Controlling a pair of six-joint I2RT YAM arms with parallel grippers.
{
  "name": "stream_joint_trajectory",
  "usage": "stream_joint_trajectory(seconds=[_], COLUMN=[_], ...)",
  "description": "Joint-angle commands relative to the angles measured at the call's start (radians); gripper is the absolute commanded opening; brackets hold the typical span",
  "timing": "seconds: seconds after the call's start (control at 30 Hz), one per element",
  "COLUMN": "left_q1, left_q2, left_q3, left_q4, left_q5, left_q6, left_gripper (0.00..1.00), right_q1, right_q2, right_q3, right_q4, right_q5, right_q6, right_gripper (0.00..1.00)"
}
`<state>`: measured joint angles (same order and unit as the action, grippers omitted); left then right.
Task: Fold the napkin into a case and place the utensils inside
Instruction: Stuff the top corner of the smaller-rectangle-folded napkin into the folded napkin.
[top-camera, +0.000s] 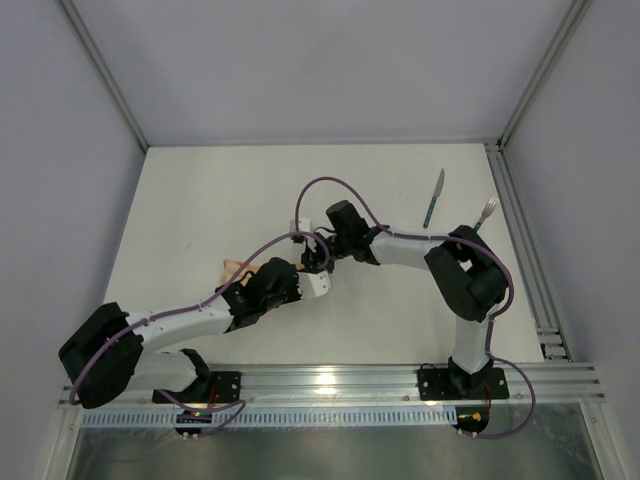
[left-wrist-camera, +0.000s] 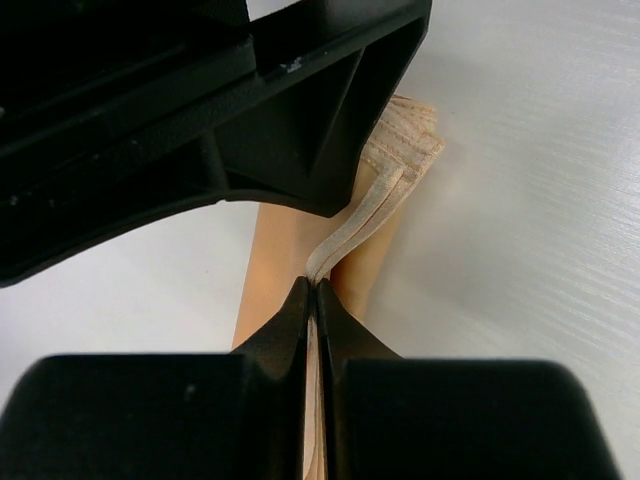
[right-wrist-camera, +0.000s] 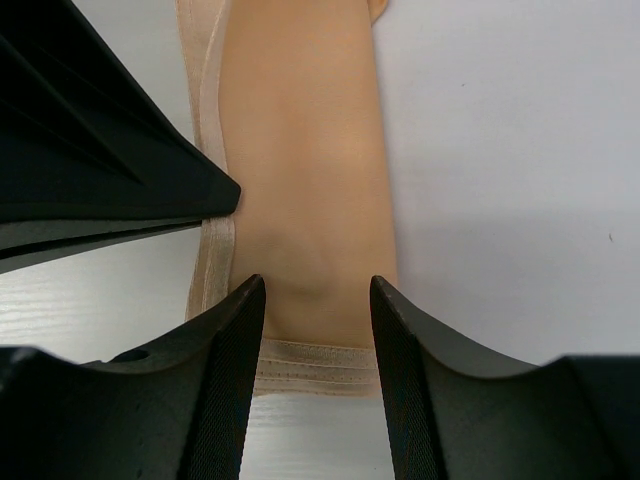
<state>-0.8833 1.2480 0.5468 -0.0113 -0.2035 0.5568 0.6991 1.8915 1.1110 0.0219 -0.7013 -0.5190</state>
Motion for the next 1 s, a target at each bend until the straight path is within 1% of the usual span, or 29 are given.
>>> stream_joint_trajectory(seconds=[0.0, 0.27, 0.5, 0.53, 0.73, 0.83, 0.97], left_q1=[0.003, 0.004, 0.012, 0.014, 0.023, 0.030, 0.035], left_q2=[-0.033, -0.018, -0.016, -0.016, -0.005, -0.018, -0.030], left_q3=[-0.002, 0.007, 0.015, 0.015, 0.001, 0.004, 0.012], left_q4=[0.065, 0.070, 0.065, 0.062, 0.070, 0.073, 0.063], left_q5=[-0.017, -0.024, -0.017, -0.022, -0.053, -0.050, -0.033], left_q6=[-0.020, -0.034, -0.046, -0.047, -0.049, -0.063, -0.067], left_gripper=[0.00, 0.00, 0.00, 0.00, 0.00, 0.00, 0.00], right_q1=[0.013, 0.020, 0.042, 0.040, 0.040, 0.040, 0.043], right_q2=[-0.012, -0.028, -0.003, -0.003, -0.029, -0.011, -0.002], right_q3=[0.004, -0.066, -0.071, -0.074, -0.100, -0.097, -0.115], right_q4=[0.065, 0.136, 0.223, 0.233, 0.250, 0.248, 0.306], right_q5=[-0.020, -0.029, -0.007, -0.012, -0.038, -0.063, -0.055], right_q6=[0.001, 0.017, 0.077, 0.088, 0.077, 0.076, 0.125], right_gripper=[0.51, 0.52, 0.52, 0.54, 0.55, 0.58, 0.59])
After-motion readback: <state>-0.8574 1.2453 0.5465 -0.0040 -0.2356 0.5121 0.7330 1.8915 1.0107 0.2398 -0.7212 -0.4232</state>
